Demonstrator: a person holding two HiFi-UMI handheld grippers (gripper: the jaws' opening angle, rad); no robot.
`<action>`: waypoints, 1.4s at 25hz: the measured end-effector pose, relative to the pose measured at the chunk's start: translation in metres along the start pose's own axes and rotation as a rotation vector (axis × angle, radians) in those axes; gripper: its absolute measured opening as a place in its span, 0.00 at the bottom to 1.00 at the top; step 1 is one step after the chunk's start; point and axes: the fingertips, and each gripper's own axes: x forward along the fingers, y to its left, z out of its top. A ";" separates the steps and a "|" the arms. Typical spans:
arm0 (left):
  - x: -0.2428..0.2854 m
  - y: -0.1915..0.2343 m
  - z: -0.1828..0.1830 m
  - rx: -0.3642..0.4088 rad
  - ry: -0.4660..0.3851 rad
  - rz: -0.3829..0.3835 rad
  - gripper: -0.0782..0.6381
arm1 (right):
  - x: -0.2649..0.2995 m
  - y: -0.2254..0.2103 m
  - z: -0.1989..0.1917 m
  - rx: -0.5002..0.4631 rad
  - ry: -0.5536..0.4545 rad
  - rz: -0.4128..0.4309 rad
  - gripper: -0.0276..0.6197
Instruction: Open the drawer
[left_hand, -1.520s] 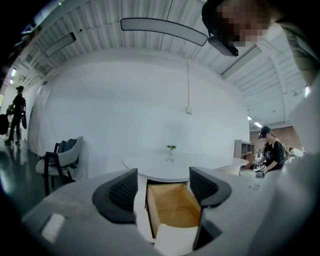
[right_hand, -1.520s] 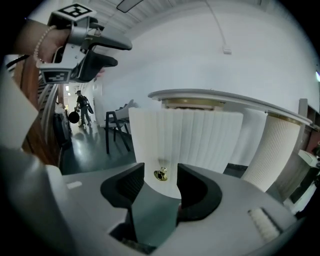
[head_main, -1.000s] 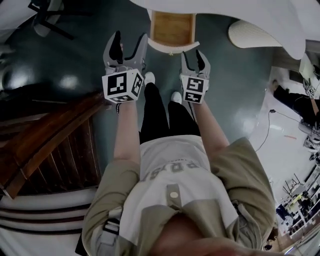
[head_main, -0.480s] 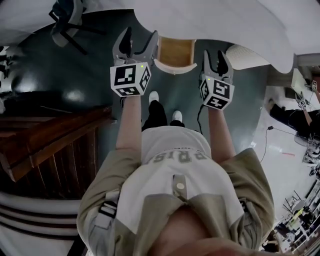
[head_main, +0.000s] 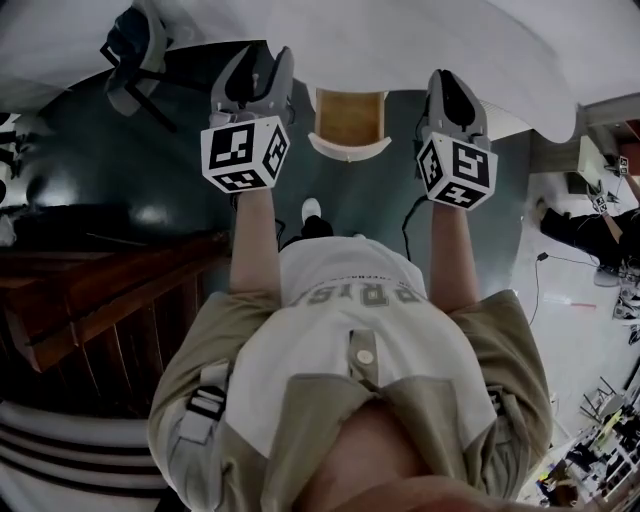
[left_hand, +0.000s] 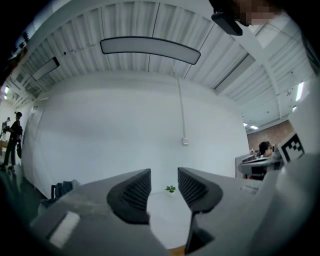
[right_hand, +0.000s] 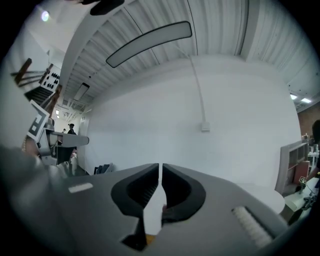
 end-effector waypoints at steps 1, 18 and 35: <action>0.000 0.001 0.003 0.009 -0.010 0.002 0.33 | 0.000 0.000 0.005 0.005 -0.013 -0.004 0.06; 0.002 0.009 0.014 0.068 -0.082 0.023 0.12 | 0.005 0.001 0.030 0.005 -0.070 -0.020 0.05; 0.007 0.012 0.003 0.059 -0.057 0.021 0.12 | 0.009 -0.001 0.028 -0.057 -0.089 -0.050 0.05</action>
